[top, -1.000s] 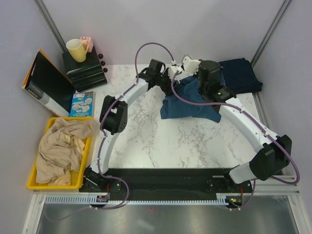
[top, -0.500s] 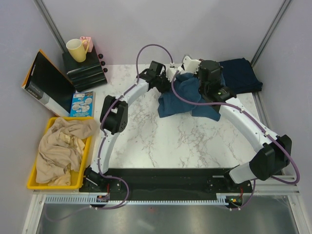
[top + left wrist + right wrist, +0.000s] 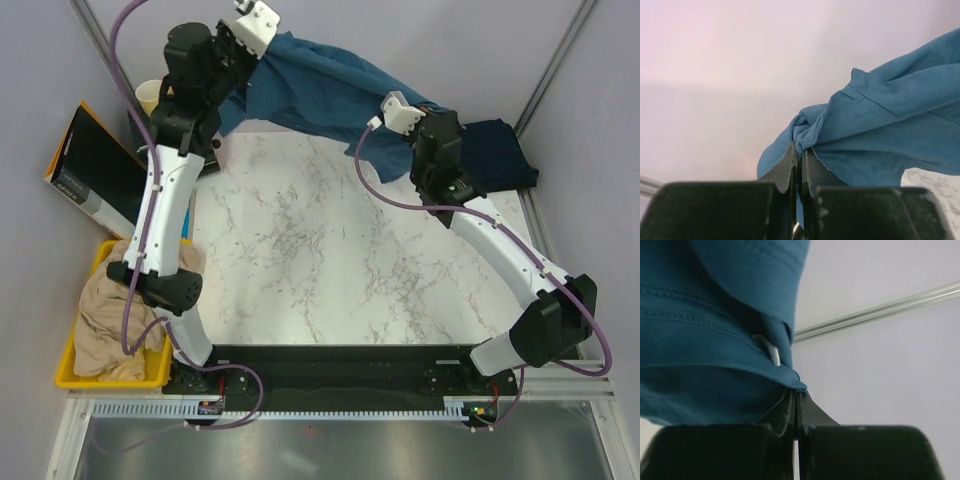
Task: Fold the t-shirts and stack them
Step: Flatten the tshirt out
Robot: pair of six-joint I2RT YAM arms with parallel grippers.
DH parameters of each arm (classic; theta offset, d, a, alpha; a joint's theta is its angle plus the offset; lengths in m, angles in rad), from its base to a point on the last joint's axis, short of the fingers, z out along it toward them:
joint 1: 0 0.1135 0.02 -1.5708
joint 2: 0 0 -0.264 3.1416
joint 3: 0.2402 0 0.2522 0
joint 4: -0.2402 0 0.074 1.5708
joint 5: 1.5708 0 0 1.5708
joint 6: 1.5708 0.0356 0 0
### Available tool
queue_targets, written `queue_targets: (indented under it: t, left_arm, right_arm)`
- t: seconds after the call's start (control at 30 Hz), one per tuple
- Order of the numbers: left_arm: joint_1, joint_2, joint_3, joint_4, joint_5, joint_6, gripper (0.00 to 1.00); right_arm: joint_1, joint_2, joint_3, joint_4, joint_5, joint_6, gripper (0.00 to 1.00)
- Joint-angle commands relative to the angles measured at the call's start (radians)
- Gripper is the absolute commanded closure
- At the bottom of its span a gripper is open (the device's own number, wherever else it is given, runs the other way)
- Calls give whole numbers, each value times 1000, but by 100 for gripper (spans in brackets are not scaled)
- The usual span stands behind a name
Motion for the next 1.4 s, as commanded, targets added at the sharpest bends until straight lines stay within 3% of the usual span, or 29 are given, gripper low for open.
queue_targets:
  t: [0.0,0.13,0.33,0.47,0.57,0.83,0.93,1.1,1.37]
  left_arm:
    - [10,-57,17,-17,-118,110,98]
    - [16,-137,-64,-49,-110,109,98]
    - [16,-294,-328,-153,-9,147,98]
    - [17,-392,-607,-238,92,222,98]
    - [29,-406,-683,-235,111,245,98]
    - [117,-249,-392,-291,200,239,98]
    - [119,-168,-303,-267,169,274,98]
    - [129,-38,-210,50,-74,287,98]
    - [132,36,-151,440,-145,442,98]
  right_arm:
    - [-39,31,52,217,43,-9,100]
    - [-74,63,66,273,47,5,100]
    - [-135,61,57,262,-12,36,100]
    - [-175,51,26,228,-74,36,100]
    - [-207,46,-1,225,-78,34,100]
    - [-238,80,-4,204,-124,63,100]
    - [-241,138,5,263,-134,48,100]
    - [-267,274,99,502,-123,17,100]
    - [-292,489,451,557,-112,17,100]
